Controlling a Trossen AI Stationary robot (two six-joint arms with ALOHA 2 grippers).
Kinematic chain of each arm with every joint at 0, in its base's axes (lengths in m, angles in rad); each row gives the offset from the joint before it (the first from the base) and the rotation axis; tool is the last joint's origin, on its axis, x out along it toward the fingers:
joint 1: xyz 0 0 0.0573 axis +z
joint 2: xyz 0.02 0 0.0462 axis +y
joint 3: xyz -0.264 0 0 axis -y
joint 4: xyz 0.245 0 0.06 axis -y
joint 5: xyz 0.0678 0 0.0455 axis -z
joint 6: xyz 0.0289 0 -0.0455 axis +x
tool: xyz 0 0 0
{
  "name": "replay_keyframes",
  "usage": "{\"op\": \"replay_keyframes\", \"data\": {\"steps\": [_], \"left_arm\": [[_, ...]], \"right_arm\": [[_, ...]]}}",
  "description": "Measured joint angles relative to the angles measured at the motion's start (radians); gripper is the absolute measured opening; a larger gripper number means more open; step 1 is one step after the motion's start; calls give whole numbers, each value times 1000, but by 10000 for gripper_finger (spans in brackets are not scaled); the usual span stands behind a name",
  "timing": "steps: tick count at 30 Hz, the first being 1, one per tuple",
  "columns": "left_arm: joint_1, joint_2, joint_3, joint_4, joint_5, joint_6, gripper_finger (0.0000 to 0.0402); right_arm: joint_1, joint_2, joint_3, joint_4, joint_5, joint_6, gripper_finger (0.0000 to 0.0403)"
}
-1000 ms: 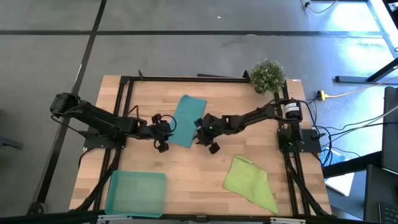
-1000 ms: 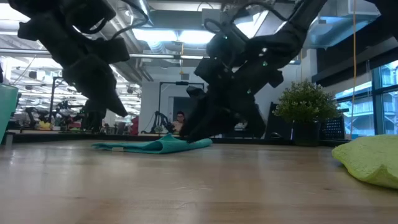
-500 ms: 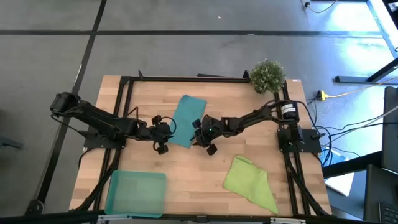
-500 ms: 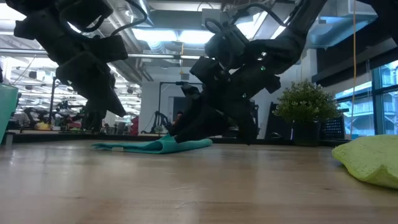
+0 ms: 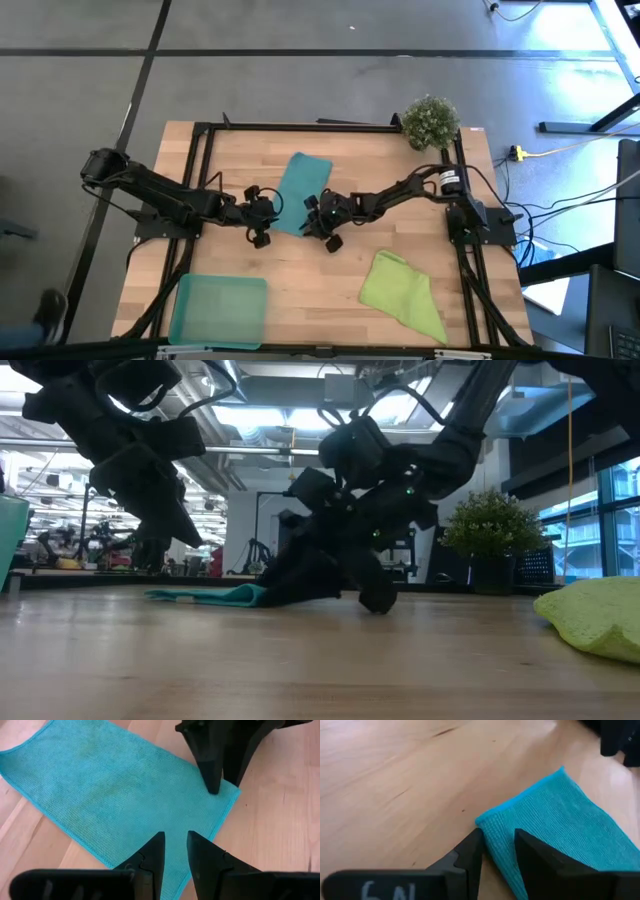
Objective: Roll microfiber towels into tight, uniform cylinder then place into a basket
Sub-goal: Fold the blue microfiber towel
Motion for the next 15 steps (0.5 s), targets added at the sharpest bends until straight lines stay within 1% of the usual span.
{"op": "replay_keyframes", "data": {"steps": [2, 5, 6, 9, 15], "left_arm": [[0, 0, 0, 0, 0, 0, 78], [0, 0, 0, 0, 0, 0, 78], [0, 0, 0, 0, 0, 0, 78], [0, 0, 0, 0, 0, 0, 78], [0, 0, 0, 0, 0, 0, 78]], "right_arm": [[0, 2, 5, -3, 4, 31, 86], [-1, -11, 7, -28, 31, 37, 23], [-4, -15, 7, -33, 38, 39, 13], [-13, -45, 5, -49, 64, 93, 11], [-47, -113, 5, -47, 66, 213, 6]]}}
